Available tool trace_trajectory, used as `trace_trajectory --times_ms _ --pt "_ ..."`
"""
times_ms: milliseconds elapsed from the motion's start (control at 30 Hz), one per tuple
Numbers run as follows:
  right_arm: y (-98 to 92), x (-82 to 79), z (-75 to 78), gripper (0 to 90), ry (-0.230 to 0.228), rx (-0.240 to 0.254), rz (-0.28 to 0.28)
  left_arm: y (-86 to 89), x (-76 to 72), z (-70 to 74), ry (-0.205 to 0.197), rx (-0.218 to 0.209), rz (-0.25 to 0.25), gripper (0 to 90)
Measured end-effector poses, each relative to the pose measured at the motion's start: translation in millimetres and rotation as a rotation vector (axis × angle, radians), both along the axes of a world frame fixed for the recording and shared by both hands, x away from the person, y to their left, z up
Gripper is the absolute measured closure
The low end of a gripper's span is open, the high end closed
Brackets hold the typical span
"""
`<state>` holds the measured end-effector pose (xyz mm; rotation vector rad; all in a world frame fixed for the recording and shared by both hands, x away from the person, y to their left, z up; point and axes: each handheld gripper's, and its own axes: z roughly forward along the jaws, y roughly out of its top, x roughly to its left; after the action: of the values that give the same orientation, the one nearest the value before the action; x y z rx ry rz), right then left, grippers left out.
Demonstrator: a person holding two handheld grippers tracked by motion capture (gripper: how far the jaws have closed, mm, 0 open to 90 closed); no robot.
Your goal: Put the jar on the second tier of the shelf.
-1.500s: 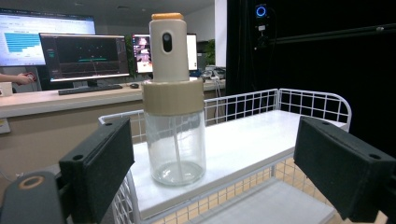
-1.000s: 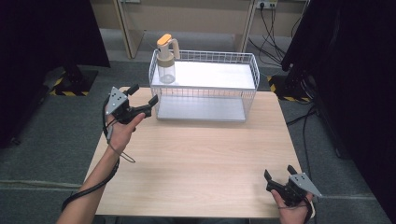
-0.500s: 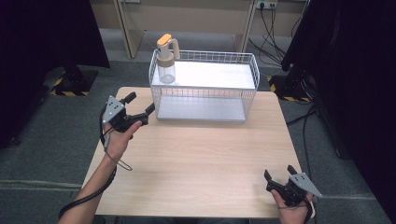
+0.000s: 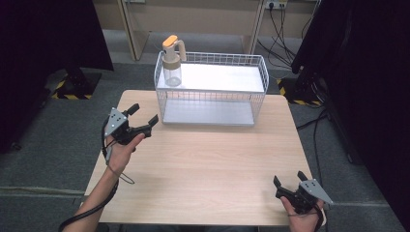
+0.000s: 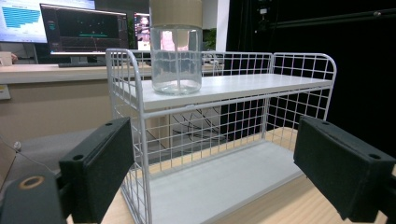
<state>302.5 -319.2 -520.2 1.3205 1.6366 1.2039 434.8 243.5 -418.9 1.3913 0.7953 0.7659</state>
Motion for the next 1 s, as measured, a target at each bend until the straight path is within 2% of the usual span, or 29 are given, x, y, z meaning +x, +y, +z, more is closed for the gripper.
trace_trajectory --times_ms 467,1000 --pt "0.1 -0.1 0.0 4.6 -0.001 -0.001 -0.001 6.7 -9.3 -14.6 0.022 0.003 0.004 11.6" --pt "0.4 -0.3 0.0 4.6 -0.002 -0.005 -0.001 17.0 -20.5 -25.1 0.033 0.008 0.017 11.7"
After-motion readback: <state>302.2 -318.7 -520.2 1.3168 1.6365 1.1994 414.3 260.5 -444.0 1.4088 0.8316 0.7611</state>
